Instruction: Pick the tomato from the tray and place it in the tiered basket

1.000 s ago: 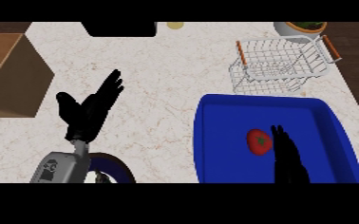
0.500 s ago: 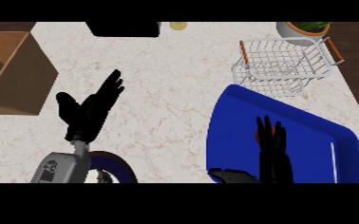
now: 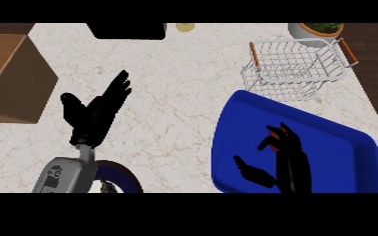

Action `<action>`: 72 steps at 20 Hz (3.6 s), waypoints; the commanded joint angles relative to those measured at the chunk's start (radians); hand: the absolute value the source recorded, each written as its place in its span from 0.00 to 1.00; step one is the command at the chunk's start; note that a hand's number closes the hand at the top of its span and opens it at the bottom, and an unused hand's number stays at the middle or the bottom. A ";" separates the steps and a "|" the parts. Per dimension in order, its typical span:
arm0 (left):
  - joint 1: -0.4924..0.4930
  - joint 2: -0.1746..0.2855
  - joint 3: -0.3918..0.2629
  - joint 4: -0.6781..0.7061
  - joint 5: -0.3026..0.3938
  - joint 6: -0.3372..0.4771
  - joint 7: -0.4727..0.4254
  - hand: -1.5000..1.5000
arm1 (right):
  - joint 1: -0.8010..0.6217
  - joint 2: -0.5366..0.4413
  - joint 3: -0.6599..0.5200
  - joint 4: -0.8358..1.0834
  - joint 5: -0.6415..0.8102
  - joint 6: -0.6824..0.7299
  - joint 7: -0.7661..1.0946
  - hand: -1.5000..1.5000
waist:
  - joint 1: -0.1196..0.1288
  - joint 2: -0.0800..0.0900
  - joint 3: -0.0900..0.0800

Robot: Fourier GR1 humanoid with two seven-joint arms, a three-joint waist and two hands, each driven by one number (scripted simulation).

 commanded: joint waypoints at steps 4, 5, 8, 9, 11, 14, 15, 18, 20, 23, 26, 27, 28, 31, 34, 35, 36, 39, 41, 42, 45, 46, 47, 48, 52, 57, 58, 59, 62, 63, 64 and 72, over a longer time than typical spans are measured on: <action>-0.005 0.006 0.031 -0.010 0.014 -0.027 0.027 0.50 | 0.012 -0.003 -0.026 0.068 -0.061 -0.075 -0.111 1.00 | 0.001 0.019 0.018; -0.067 0.008 0.057 0.061 0.021 -0.039 0.025 0.50 | 0.019 0.015 -0.002 0.016 -0.031 -0.049 -0.072 1.00 | -0.003 0.019 0.018; -0.053 0.028 0.078 0.037 0.026 -0.049 0.030 0.50 | 0.108 -0.074 -0.034 -0.080 -0.136 0.001 -0.133 1.00 | -0.006 0.018 0.018; -0.015 -0.019 0.025 0.028 -0.012 -0.011 0.005 0.50 | 0.089 -0.147 -0.083 -0.129 -0.167 0.119 -0.080 1.00 | -0.008 0.018 0.017; 0.005 -0.008 0.032 -0.004 0.001 -0.021 0.001 0.50 | 0.093 -0.271 -0.175 -0.085 -0.235 0.224 -0.086 1.00 | -0.005 0.017 0.017; 0.007 -0.005 0.041 0.020 -0.011 -0.015 -0.029 0.50 | 0.136 -0.447 -0.272 -0.113 -0.331 0.392 -0.106 1.00 | -0.017 0.018 0.016; 0.012 -0.020 0.028 0.019 -0.017 -0.008 -0.024 0.50 | 0.147 -0.476 -0.325 -0.107 -0.401 0.403 -0.163 1.00 | -0.014 0.017 0.017; 0.030 0.007 0.048 0.047 -0.017 -0.033 -0.053 0.50 | 0.262 -0.481 -0.402 -0.355 -0.569 0.491 -0.133 1.00 | -0.033 0.013 0.015; 0.063 -0.045 0.002 -0.005 -0.046 0.016 -0.031 0.50 | 0.243 -0.520 -0.502 -0.408 -0.663 0.547 -0.096 1.00 | -0.025 0.012 0.016; 0.005 -0.003 0.055 -0.010 -0.005 -0.005 0.021 0.50 | 0.300 -0.525 -0.585 -0.599 -0.750 0.575 -0.063 1.00 | -0.037 0.010 0.016; 0.040 0.001 0.055 -0.034 0.000 -0.009 0.028 0.50 | 0.275 -0.585 -0.766 -0.659 -0.888 0.625 -0.050 1.00 | -0.031 0.009 0.016; 0.036 0.016 0.065 0.010 -0.002 -0.039 -0.019 0.50 | 0.269 -0.563 -0.764 -0.712 -0.888 0.619 -0.028 1.00 | -0.026 0.013 0.016; 0.047 0.011 0.052 -0.025 -0.004 -0.028 0.019 0.50 | 0.282 -0.617 -0.849 -0.740 -0.950 0.672 -0.006 1.00 | -0.029 0.010 0.016; 0.017 -0.013 0.039 -0.025 -0.024 -0.003 0.029 0.50 | 0.253 -0.630 -0.978 -0.777 -1.058 0.720 0.046 1.00 | -0.023 0.013 0.017; 0.048 0.000 0.047 -0.018 -0.025 -0.037 -0.016 0.50 | 0.171 -0.651 -1.026 -0.790 -1.094 0.751 0.134 1.00 | -0.007 0.016 0.017; 0.032 -0.014 0.040 -0.018 -0.010 -0.040 0.022 0.50 | 0.091 -0.684 -0.976 -0.750 -1.063 0.738 0.158 1.00 | 0.002 0.018 0.017; -0.050 -0.017 0.058 0.075 -0.016 -0.041 -0.006 0.50 | 0.056 -0.741 -0.991 -0.783 -1.084 0.739 0.244 1.00 | -0.003 0.020 0.016; -0.010 -0.008 0.060 0.018 -0.009 -0.054 -0.006 0.50 | -0.063 -0.839 -0.919 -0.778 -1.092 0.741 0.403 1.00 | 0.014 0.022 0.016; 0.031 -0.029 0.036 -0.019 -0.023 -0.047 -0.013 0.50 | -0.116 -0.884 -0.935 -0.761 -1.134 0.780 0.448 1.00 | 0.010 0.019 0.017; 0.100 0.000 0.037 -0.079 -0.008 -0.073 0.001 0.50 | -0.138 -0.861 -0.802 -0.710 -1.018 0.721 0.382 1.00 | 0.029 0.022 0.017; 0.008 -0.040 0.023 0.004 -0.034 -0.051 -0.004 0.50 | -0.316 -0.994 -0.764 -0.595 -1.102 0.738 0.514 1.00 | 0.028 0.024 0.016; -0.056 -0.018 0.054 0.014 -0.020 -0.059 0.019 0.50 | -0.348 -0.975 -0.677 -0.607 -1.065 0.693 0.540 1.00 | 0.031 0.026 0.016; -0.005 -0.042 0.017 -0.025 -0.050 -0.033 0.017 0.50 | -0.402 -0.988 -0.646 -0.567 -1.074 0.677 0.574 1.00 | 0.039 0.025 0.016; -0.020 -0.025 0.042 -0.042 -0.023 -0.046 0.052 0.50 | -0.422 -0.958 -0.594 -0.562 -1.048 0.657 0.570 1.00 | 0.034 0.024 0.017; 0.031 -0.045 0.026 0.018 -0.047 -0.065 -0.046 0.50 | -0.589 -0.930 -0.471 -0.437 -0.999 0.613 0.588 1.00 | 0.035 0.026 0.016; 0.008 -0.070 0.005 0.005 -0.067 -0.040 -0.021 0.50 | -0.733 -0.804 -0.320 -0.187 -0.857 0.557 0.461 1.00 | 0.038 0.027 0.017; -0.013 -0.077 -0.001 0.008 -0.069 -0.036 -0.003 0.50 | -0.811 -0.780 -0.285 -0.132 -0.841 0.542 0.460 1.00 | 0.052 0.030 0.017; -0.039 -0.042 0.050 -0.011 -0.023 -0.054 0.058 0.50 | -0.863 -0.764 -0.286 -0.132 -0.861 0.561 0.493 1.00 | 0.041 0.026 0.017; 0.002 -0.054 0.030 -0.044 -0.059 -0.026 0.031 0.50 | -0.851 -0.663 -0.249 -0.009 -0.784 0.509 0.351 1.00 | 0.034 0.024 0.018; -0.059 -0.044 0.055 0.053 -0.046 -0.058 -0.001 0.50 | -0.914 -0.640 -0.225 0.064 -0.752 0.497 0.350 1.00 | 0.034 0.028 0.017; -0.006 -0.035 0.051 0.003 -0.040 -0.065 0.009 0.50 | -0.906 -0.606 -0.233 0.098 -0.750 0.479 0.306 1.00 | 0.033 0.026 0.018; -0.013 -0.083 0.018 0.017 -0.062 -0.044 -0.004 0.50 | -1.036 -0.389 -0.331 0.337 -0.830 0.351 0.232 1.00 | 0.036 0.030 0.019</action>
